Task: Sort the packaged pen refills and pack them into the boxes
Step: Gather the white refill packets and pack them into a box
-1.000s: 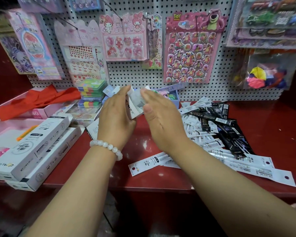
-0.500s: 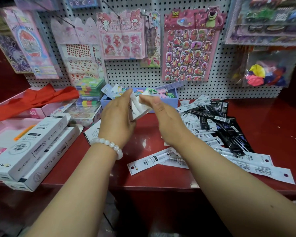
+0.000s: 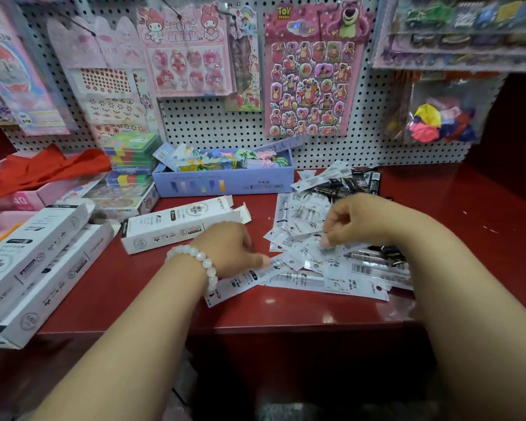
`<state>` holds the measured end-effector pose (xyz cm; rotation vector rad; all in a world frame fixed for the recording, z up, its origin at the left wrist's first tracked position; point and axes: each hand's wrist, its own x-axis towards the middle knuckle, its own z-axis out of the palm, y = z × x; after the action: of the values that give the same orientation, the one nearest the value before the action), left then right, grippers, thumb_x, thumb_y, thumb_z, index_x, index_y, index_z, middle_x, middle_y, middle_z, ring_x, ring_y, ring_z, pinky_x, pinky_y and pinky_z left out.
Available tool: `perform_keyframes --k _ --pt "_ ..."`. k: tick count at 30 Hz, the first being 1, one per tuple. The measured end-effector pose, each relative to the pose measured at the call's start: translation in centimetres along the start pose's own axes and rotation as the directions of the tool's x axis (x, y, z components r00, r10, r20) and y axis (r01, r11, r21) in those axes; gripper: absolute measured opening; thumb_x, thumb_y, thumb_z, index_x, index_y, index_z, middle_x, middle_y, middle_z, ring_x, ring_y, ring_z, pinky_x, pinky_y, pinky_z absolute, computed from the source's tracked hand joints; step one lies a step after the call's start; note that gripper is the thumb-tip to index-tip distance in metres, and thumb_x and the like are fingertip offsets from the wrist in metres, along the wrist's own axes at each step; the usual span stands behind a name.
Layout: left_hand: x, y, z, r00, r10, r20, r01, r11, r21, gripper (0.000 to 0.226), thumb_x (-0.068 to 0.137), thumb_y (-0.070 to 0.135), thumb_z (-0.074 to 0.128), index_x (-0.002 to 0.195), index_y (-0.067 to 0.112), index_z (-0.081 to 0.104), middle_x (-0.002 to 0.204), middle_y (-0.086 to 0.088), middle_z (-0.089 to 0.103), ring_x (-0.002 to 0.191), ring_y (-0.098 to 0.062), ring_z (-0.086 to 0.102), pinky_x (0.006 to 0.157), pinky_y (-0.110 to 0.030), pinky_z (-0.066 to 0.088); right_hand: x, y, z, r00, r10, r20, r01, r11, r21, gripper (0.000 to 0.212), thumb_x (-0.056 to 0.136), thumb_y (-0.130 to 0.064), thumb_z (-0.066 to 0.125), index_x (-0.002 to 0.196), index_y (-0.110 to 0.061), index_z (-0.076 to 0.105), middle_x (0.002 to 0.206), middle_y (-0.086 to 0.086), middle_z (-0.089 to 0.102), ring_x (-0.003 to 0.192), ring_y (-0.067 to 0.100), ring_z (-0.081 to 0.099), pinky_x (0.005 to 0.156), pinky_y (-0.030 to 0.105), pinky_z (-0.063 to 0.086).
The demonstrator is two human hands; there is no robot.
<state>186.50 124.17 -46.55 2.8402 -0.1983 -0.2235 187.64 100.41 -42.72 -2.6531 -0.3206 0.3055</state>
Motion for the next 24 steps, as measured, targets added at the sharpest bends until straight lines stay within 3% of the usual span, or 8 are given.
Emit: perform_keyframes --k 2,5,8,13,16,19,20,24 --pt "-0.1 0.2 0.6 0.998 -0.017 0.065 0.013 0.998 0.054 0.060 0.070 0.055 0.073 0.100 0.004 0.066 0.101 -0.013 0.068 0.094 -0.025 0.064 0.081 -0.037 0.052 -1.0 1.0 0.1 0.990 0.100 0.101 -0.084 0.985 -0.150 0.044 0.064 -0.045 0.082 0.097 -0.026 0.061 0.089 -0.008 0.059 0.076 0.010 0.054 0.066 0.028 0.044" --pt "0.0 0.4 0.9 0.993 -0.028 0.114 0.028 1.000 0.007 0.055 0.071 0.047 0.077 0.111 0.014 0.060 0.101 -0.001 0.063 0.094 -0.019 0.061 0.080 -0.029 0.049 -2.1 1.9 0.9 0.959 0.227 0.168 -0.162 0.930 -0.329 0.073 0.059 -0.045 0.085 0.120 -0.026 0.049 0.115 -0.004 0.053 0.104 0.020 0.054 0.090 0.037 0.048" --pt "0.3 0.6 1.2 0.989 -0.021 0.146 0.027 0.999 -0.038 0.047 0.072 0.044 0.077 0.107 0.016 0.062 0.091 0.004 0.063 0.084 -0.014 0.062 0.069 -0.025 0.046 -2.0 1.8 2.3 0.975 0.190 0.114 -0.145 0.935 -0.323 0.083 0.059 -0.037 0.087 0.128 -0.019 0.043 0.124 0.003 0.050 0.110 0.024 0.052 0.093 0.038 0.047" --pt "0.4 1.3 1.7 0.989 -0.025 0.145 0.042 0.992 -0.120 0.049 0.073 0.047 0.075 0.089 0.002 0.065 0.077 -0.006 0.058 0.068 -0.017 0.051 0.064 -0.030 0.041 -0.2 -0.2 4.6 0.997 0.030 0.073 -0.017 0.984 -0.175 0.076 0.061 -0.035 0.087 0.125 -0.015 0.049 0.113 0.002 0.056 0.093 0.021 0.057 0.080 0.031 0.049" --pt "0.0 1.7 1.6 0.992 -0.051 0.118 0.062 0.993 -0.098 0.057 0.067 0.052 0.077 0.094 0.003 0.065 0.087 -0.009 0.066 0.074 -0.019 0.057 0.070 -0.034 0.047 0.4 -1.1 5.3 0.999 -0.003 0.035 0.006 0.995 -0.096 0.076 0.058 -0.037 0.088 0.121 -0.015 0.053 0.104 0.001 0.052 0.088 0.020 0.055 0.074 0.029 0.047" --pt "-0.4 1.9 1.5 0.990 -0.056 0.131 0.064 0.996 -0.059 0.055 0.066 0.050 0.079 0.098 0.008 0.063 0.100 -0.009 0.069 0.085 -0.019 0.062 0.082 -0.036 0.050 0.2 -0.6 4.8 0.996 0.086 -0.031 -0.091 0.955 -0.283 0.079 0.056 -0.055 0.083 0.117 -0.014 0.053 0.113 0.004 0.055 0.107 0.024 0.052 0.088 0.035 0.049" --pt "-0.5 1.9 1.5 0.988 -0.067 0.137 0.073 0.996 -0.041 0.054 0.067 0.050 0.079 0.100 0.010 0.062 0.100 -0.006 0.068 0.086 -0.017 0.062 0.082 -0.034 0.050 0.0 -0.5 4.6 0.993 0.120 -0.021 -0.120 0.936 -0.330 0.076 0.058 -0.058 0.081 0.113 -0.014 0.054 0.108 0.004 0.058 0.106 0.024 0.052 0.085 0.035 0.049" --pt "-0.8 2.3 1.4 0.976 -0.111 0.189 0.110 0.994 0.012 0.050 0.072 0.050 0.075 0.095 0.007 0.066 0.086 -0.002 0.069 0.075 -0.017 0.064 0.067 -0.027 0.050 0.2 -0.7 4.9 0.983 0.171 0.060 -0.146 0.944 -0.297 0.051 0.067 -0.054 0.077 0.077 -0.014 0.048 0.070 0.001 0.052 0.067 0.022 0.051 0.057 0.031 0.039"
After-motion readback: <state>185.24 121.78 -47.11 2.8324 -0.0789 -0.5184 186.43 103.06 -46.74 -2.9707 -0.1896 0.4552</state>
